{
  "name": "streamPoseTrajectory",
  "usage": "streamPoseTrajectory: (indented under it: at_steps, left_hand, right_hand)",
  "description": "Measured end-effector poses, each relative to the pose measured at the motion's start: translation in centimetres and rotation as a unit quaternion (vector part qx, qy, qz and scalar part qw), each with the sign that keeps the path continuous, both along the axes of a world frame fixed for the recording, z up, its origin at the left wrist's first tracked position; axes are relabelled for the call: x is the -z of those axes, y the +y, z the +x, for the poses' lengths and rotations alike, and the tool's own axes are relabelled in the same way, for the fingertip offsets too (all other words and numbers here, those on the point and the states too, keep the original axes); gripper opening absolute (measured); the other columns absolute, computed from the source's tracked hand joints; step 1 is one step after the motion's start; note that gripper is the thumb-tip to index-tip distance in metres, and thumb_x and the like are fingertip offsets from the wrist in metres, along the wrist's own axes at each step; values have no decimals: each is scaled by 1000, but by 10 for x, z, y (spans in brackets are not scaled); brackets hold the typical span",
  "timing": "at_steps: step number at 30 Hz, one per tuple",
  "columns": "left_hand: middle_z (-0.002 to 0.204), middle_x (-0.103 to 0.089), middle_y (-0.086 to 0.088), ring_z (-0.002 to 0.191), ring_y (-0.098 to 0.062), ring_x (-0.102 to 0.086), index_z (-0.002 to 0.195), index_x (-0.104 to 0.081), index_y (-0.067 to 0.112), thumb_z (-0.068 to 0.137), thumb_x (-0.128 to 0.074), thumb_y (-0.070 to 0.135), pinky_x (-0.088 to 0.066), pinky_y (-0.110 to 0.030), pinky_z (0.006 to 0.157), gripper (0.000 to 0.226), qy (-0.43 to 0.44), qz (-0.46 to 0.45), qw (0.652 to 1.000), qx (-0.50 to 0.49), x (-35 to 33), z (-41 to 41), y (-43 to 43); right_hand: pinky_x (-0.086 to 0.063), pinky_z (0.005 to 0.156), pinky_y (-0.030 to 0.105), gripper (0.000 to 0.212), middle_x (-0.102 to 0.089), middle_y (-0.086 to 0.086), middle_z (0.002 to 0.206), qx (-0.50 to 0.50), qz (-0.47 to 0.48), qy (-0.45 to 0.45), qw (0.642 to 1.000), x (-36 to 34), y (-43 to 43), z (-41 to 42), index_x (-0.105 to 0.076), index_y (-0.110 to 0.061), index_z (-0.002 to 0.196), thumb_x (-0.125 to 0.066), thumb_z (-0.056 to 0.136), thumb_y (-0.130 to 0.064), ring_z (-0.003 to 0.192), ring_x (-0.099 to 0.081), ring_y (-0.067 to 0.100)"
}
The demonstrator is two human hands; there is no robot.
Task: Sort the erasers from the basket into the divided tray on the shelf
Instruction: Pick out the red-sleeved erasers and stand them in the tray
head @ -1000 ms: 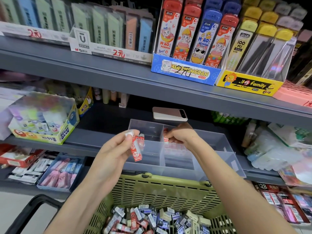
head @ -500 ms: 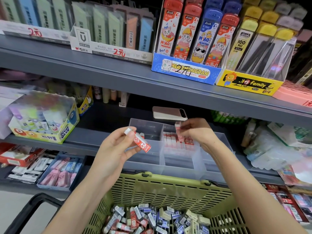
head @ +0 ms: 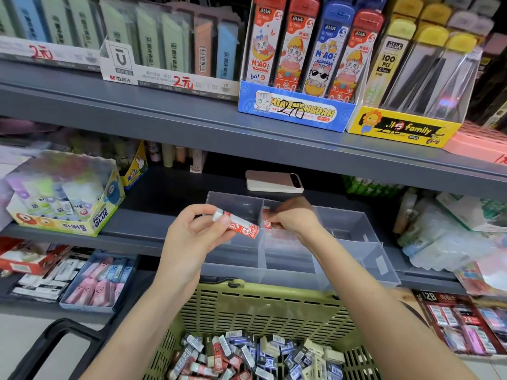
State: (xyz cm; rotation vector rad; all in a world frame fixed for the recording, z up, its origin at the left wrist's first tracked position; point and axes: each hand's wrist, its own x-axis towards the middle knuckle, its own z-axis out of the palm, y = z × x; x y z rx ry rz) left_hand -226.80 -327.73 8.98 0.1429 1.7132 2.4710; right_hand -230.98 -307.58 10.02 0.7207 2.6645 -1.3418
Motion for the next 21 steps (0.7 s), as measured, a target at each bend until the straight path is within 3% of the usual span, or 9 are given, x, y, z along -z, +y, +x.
streamPoseTrajectory:
  at_steps: [3,5,7,9,12,15,18,21]
  left_hand:
    - [89,-74,-9,87,-24,-72,102,-59,9,72,-71,27,-56,-22,72,36,-6,-18,1000,-3,-1,-1,3]
    - [88,-74,-9,84,-22,-72,100,-62,10,79,-70,20,-56,-21,70,24,-1,-32,999,-5,-1,-1,6]
    - [86,-74,-9,81,-19,-72,98,-65,11,83,-68,15,-55,-21,68,15,8,-37,999,-4,-3,-2,9]
    - [85,-74,-8,76,-18,-71,97,-67,13,83,-69,16,-55,-20,66,15,20,-49,999,2,-6,-4,13]
    - [83,-74,-7,72,-16,-70,96,-69,13,83,-69,14,-53,-19,64,13,31,-74,996,25,-11,-7,21]
    - [87,-74,-1,77,-12,-71,102,-67,19,87,-65,21,-54,-20,66,15,57,-129,990,30,-14,-8,28]
    - [92,-68,14,85,0,-64,107,-62,31,90,-59,32,-47,-12,77,18,168,-292,941,-33,-11,-6,21]
    - [103,-65,9,97,-10,-58,112,-64,21,93,-57,28,-42,-24,84,21,272,-430,856,-94,-6,1,9]
  right_hand:
    - [-40,63,26,37,-57,6,68,-58,198,-80,975,-6,-2,-1,-57,-13,59,-64,84,-40,67,-52,24]
    - [-41,66,26,40,-58,5,71,-69,247,-26,966,-11,-5,8,-60,-13,62,-57,88,-44,72,-53,24]
    - [-46,67,28,38,-66,5,71,-70,111,103,986,-20,-10,27,-70,-8,73,-57,90,-40,68,-58,18]
    - [-47,59,26,30,-68,0,68,-145,-53,153,976,-33,-20,48,-73,-8,77,-62,88,-35,59,-55,7]
    - [-40,51,17,19,-65,-5,60,-228,-81,131,961,-38,-25,64,-75,-12,78,-71,81,-31,51,-49,2]
    - [-37,49,21,25,-61,-2,55,-147,-87,131,977,-38,-9,59,-73,-8,70,-75,77,-32,48,-46,4]
    - [-35,55,29,35,-54,7,52,-8,4,129,992,-30,18,40,-67,-3,59,-78,71,-34,51,-45,15]
    - [-35,56,28,44,-47,5,50,-2,121,39,992,-21,26,24,-59,-5,52,-73,72,-41,53,-40,21]
